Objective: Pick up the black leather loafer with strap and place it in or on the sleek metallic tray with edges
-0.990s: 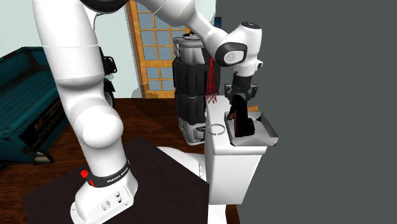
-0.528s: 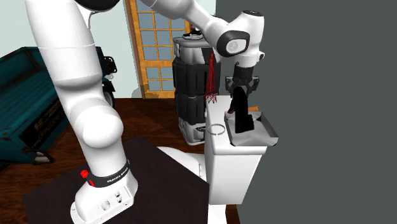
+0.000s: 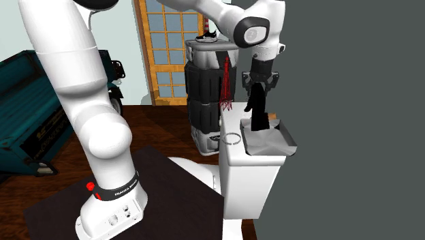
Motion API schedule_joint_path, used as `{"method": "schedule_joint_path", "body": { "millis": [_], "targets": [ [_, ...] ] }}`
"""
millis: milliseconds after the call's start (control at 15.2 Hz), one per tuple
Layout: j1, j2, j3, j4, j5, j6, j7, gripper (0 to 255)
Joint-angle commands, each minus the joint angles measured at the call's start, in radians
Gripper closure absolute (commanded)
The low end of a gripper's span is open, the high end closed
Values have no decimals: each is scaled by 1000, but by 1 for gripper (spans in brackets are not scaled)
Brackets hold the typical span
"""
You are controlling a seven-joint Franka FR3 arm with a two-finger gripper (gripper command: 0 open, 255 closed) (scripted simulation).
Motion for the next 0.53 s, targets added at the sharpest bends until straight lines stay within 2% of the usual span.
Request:
{"method": "schedule_joint_path", "body": {
  "millis": [0, 330, 462],
  "targets": [
    [0, -9, 1, 21, -8, -27, 11, 255],
    [0, -23, 1, 60, -20, -78, 27, 255],
    [-19, 1, -21, 125, -13, -129, -7, 255]
  ]
}}
